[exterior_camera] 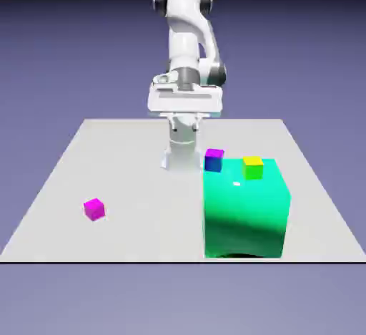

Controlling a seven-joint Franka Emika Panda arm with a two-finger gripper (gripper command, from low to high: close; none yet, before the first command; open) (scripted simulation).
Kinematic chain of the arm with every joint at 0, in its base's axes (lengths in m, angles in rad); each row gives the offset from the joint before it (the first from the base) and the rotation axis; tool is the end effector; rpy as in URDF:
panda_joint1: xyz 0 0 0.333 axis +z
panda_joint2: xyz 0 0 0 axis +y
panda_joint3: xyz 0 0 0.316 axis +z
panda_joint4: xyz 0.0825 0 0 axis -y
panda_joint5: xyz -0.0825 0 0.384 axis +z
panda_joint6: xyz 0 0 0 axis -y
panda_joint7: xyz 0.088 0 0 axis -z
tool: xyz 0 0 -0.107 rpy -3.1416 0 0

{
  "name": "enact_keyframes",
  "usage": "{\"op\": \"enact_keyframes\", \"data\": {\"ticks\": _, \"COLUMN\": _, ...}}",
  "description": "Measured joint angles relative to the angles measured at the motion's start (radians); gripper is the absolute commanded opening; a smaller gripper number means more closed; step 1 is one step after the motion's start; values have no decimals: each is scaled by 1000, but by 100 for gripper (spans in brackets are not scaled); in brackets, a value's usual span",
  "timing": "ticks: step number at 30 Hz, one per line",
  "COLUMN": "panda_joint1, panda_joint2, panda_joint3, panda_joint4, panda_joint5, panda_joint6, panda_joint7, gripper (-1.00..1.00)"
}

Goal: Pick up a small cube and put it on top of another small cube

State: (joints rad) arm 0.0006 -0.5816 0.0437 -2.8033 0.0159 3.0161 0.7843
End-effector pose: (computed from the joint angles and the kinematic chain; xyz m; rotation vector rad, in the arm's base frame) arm 0.3885 0.0164 0.4630 -2.4672 0.9741 -1.0279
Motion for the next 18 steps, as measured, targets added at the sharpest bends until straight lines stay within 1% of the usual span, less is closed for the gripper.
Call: {"op": "enact_keyframes", "data": {"ticks": 18, "panda_joint1": -170, "panda_joint2": -173, "panda_joint3": 652, "panda_joint4": 101, "panda_joint5": 237, "panda_joint6": -312, "panda_joint7": 646, "gripper": 0}}
